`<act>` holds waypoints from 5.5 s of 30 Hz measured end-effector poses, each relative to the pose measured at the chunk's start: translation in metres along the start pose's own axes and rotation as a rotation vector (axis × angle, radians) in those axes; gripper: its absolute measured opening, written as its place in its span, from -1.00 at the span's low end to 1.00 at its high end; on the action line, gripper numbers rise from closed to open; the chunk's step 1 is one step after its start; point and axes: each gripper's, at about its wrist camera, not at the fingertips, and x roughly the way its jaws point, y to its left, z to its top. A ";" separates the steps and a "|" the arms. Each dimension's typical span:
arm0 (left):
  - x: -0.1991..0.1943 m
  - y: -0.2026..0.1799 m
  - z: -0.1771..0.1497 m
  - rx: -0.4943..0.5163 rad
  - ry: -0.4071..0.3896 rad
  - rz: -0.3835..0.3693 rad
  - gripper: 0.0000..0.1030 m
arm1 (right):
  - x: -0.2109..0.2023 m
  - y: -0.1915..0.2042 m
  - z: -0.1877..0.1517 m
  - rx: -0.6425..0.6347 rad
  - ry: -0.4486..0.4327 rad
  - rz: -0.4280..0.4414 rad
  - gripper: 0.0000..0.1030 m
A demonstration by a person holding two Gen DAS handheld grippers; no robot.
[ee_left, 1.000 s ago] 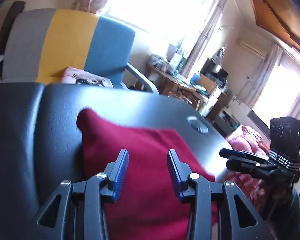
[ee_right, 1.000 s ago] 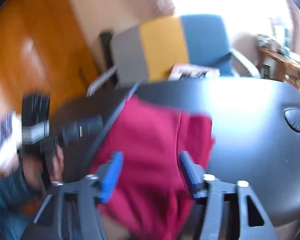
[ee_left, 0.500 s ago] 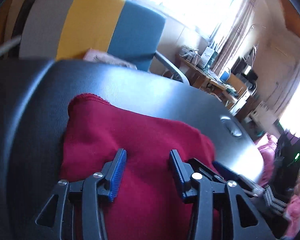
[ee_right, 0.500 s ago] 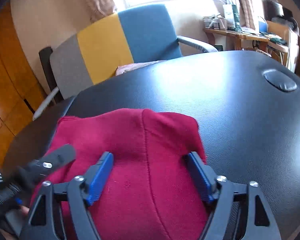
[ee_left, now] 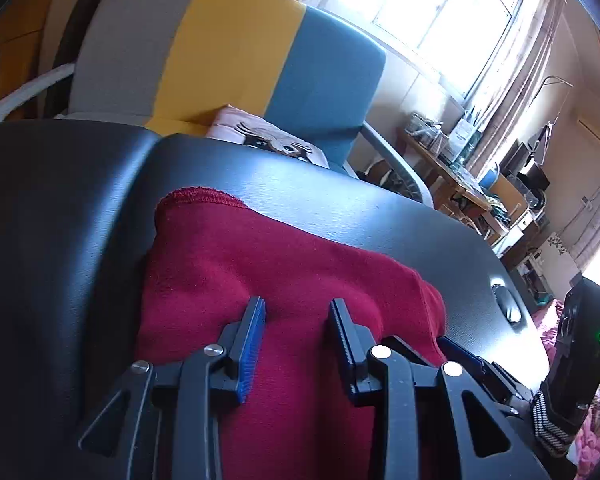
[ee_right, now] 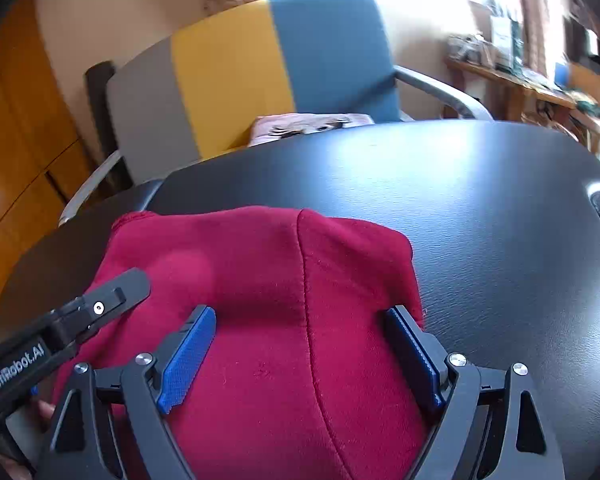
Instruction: Fold clothes
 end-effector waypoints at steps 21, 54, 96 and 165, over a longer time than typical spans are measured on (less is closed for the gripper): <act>-0.134 0.072 -0.061 -0.016 -0.055 0.034 -0.10 | -0.075 0.026 -0.038 -0.094 -0.014 0.377 0.95; -0.176 0.096 -0.099 -0.122 -0.022 -0.180 -0.30 | -0.059 0.041 -0.085 -0.294 0.304 0.644 -0.18; -0.685 0.298 -0.139 -0.731 -0.724 0.757 -0.03 | -0.209 0.662 -0.104 -0.830 0.423 1.447 0.39; -0.608 0.115 -0.109 -0.459 -0.796 1.478 0.61 | -0.328 0.505 -0.124 -0.962 -0.224 1.202 0.85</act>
